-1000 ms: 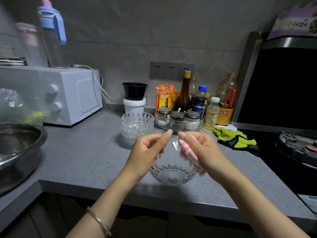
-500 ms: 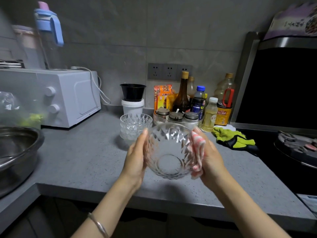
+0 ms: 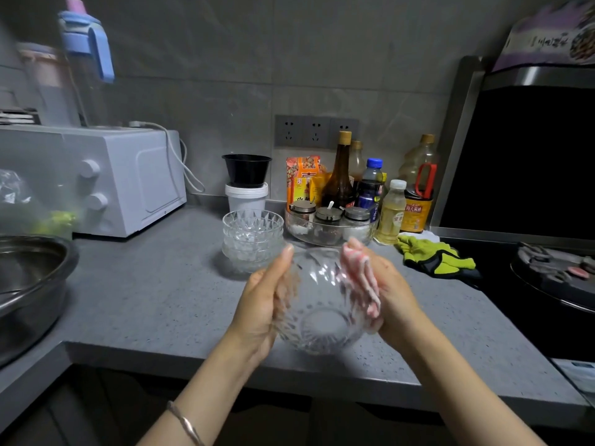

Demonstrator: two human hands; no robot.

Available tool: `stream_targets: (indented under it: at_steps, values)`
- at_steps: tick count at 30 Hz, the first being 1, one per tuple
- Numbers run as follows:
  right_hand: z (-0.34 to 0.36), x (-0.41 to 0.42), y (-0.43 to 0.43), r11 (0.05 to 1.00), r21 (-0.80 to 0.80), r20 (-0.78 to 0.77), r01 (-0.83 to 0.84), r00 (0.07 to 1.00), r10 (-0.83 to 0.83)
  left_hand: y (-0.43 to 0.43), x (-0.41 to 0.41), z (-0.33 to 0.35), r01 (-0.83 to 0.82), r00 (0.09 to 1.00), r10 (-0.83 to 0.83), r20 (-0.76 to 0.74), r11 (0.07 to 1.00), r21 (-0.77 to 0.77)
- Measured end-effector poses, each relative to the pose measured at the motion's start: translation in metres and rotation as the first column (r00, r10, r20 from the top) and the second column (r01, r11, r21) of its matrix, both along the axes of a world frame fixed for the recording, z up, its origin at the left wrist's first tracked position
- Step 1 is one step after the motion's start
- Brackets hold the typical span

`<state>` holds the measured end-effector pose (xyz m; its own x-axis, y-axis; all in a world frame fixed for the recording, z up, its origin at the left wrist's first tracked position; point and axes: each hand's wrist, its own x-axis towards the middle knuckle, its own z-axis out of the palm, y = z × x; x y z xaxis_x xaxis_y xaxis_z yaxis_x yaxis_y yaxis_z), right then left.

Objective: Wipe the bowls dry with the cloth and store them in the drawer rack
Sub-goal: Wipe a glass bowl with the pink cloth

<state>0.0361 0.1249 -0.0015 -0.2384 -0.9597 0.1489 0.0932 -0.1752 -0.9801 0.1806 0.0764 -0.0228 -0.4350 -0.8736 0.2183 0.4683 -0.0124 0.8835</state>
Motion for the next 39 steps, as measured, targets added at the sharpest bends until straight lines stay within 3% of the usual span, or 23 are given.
stream_targets:
  at_steps: [3,7,9,12,15,17,18,19,20,21,22,23,25,28,31,36,39]
  values:
    - [-0.020,0.015,0.005,0.998,-0.029,0.288,0.054,0.957,-0.044,-0.001,-0.004,0.002,-0.032,0.992,0.055,-0.110,0.979,0.199]
    - [-0.030,0.020,0.006,0.980,0.179,0.544,0.080,0.823,-0.167,-0.006,-0.008,-0.001,-0.082,0.983,0.136,-0.119,0.921,0.380]
    - [-0.030,0.013,0.001,0.974,0.205,0.560,0.097,0.805,-0.198,-0.008,-0.007,-0.005,-0.083,0.980,0.152,-0.126,0.898,0.432]
    - [-0.027,0.005,-0.012,0.925,0.283,0.466,0.253,0.807,-0.363,-0.010,-0.003,-0.006,-0.061,0.978,0.145,-0.151,0.887,0.457]
    - [-0.006,-0.006,-0.012,0.914,0.168,0.437,0.370,0.803,-0.405,-0.013,0.000,-0.007,-0.064,0.972,0.160,-0.175,0.888,0.456]
    - [0.010,-0.004,-0.005,0.905,-0.064,0.294,0.420,0.875,-0.385,-0.015,-0.001,-0.010,-0.073,0.973,0.164,-0.161,0.884,0.461]
    - [0.016,0.005,-0.002,0.894,-0.235,0.125,0.382,0.924,-0.362,-0.015,-0.002,-0.010,-0.076,0.975,0.165,-0.149,0.877,0.474]
    - [0.017,0.016,0.001,0.873,-0.408,-0.141,0.266,0.927,-0.349,-0.013,-0.003,-0.009,-0.074,0.978,0.158,-0.136,0.873,0.483]
    - [0.013,0.026,0.002,0.850,-0.518,-0.455,0.102,0.808,-0.374,-0.011,-0.004,-0.009,-0.083,0.982,0.153,-0.107,0.871,0.485]
    - [0.003,0.032,0.000,0.843,-0.537,-0.698,-0.035,0.580,-0.421,-0.009,-0.005,-0.008,-0.095,0.984,0.156,-0.084,0.866,0.491]
    - [-0.008,0.033,-0.004,0.835,-0.540,-0.806,-0.104,0.349,-0.478,-0.008,-0.006,-0.007,-0.098,0.984,0.158,-0.079,0.861,0.499]
    - [-0.017,0.033,-0.006,0.843,-0.525,-0.840,-0.114,0.224,-0.494,-0.009,-0.005,-0.008,-0.105,0.982,0.169,-0.084,0.859,0.500]
    - [-0.031,0.032,-0.004,0.841,-0.530,-0.841,-0.108,0.197,-0.504,-0.010,-0.002,-0.007,-0.105,0.978,0.180,-0.102,0.857,0.505]
    - [-0.047,0.038,0.002,0.757,-0.633,-0.774,-0.159,0.109,-0.624,-0.015,0.003,-0.003,-0.133,0.969,0.221,-0.115,0.848,0.512]
    - [-0.037,0.040,-0.002,0.721,-0.655,-0.745,-0.226,0.037,-0.666,-0.007,0.001,0.003,-0.078,0.988,0.129,-0.087,0.892,0.444]
    - [-0.022,0.033,-0.003,0.807,-0.588,-0.805,-0.065,0.152,-0.574,-0.006,0.002,0.006,-0.136,0.977,0.192,-0.094,0.897,0.420]
    - [-0.042,0.039,0.006,0.816,-0.573,-0.816,-0.076,0.141,-0.560,-0.008,0.005,0.005,-0.164,0.970,0.228,-0.084,0.869,0.467]
